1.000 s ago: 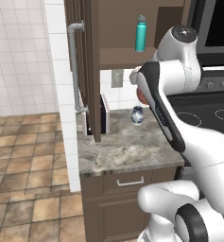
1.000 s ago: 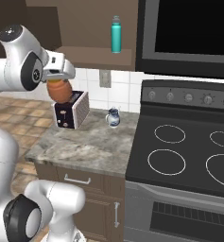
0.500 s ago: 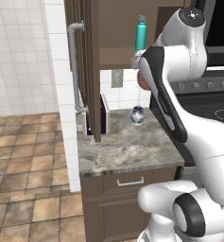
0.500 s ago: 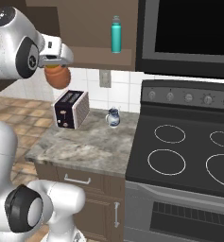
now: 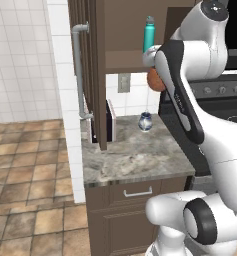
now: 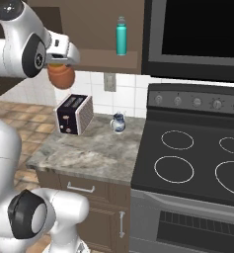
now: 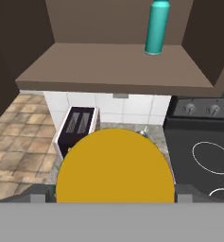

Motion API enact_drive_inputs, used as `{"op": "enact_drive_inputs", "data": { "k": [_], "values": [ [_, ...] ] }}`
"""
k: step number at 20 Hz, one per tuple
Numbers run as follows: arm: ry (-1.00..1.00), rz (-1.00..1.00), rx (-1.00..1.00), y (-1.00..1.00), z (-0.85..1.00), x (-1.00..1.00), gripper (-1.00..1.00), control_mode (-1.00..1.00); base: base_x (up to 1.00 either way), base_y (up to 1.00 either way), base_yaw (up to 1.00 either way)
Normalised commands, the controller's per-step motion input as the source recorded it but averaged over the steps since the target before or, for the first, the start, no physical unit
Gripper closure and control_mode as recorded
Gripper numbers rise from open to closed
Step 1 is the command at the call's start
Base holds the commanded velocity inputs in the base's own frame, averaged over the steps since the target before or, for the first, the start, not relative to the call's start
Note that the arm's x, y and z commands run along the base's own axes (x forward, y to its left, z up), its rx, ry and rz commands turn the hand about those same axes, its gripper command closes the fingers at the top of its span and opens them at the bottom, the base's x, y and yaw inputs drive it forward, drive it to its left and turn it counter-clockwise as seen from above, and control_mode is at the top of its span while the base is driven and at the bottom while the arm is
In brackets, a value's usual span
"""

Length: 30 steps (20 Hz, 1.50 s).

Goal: Pick the bar and honey bottle from the counter and place them in the cabinets closest to them.

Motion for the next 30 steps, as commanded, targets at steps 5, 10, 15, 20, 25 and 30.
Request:
{"op": "enact_drive_inputs", "data": {
  "k": [5, 10, 15, 20, 25, 30],
  "values": [
    [-0.05, 0.0, 0.0, 0.01, 0.2, 0.08, 1.0, -1.0, 0.0, 0.0, 0.0],
    [-0.06, 0.0, 0.0, 0.02, 0.28, 0.13, 1.0, -1.0, 0.0, 0.0, 0.0],
    [-0.05, 0.0, 0.0, 0.05, 0.17, 0.22, 1.0, -1.0, 0.0, 0.0, 0.0],
    [-0.01, 0.0, 0.0, 0.11, 0.04, 0.32, 1.0, -1.0, 0.0, 0.0, 0.0],
    [0.0, 0.0, 0.0, 0.13, 0.06, 0.41, 1.0, -1.0, 0.0, 0.0, 0.0],
    [0.06, 0.0, 0.0, 0.03, 0.09, 0.3, 1.0, -1.0, 0.0, 0.0, 0.0]
  ]
}}
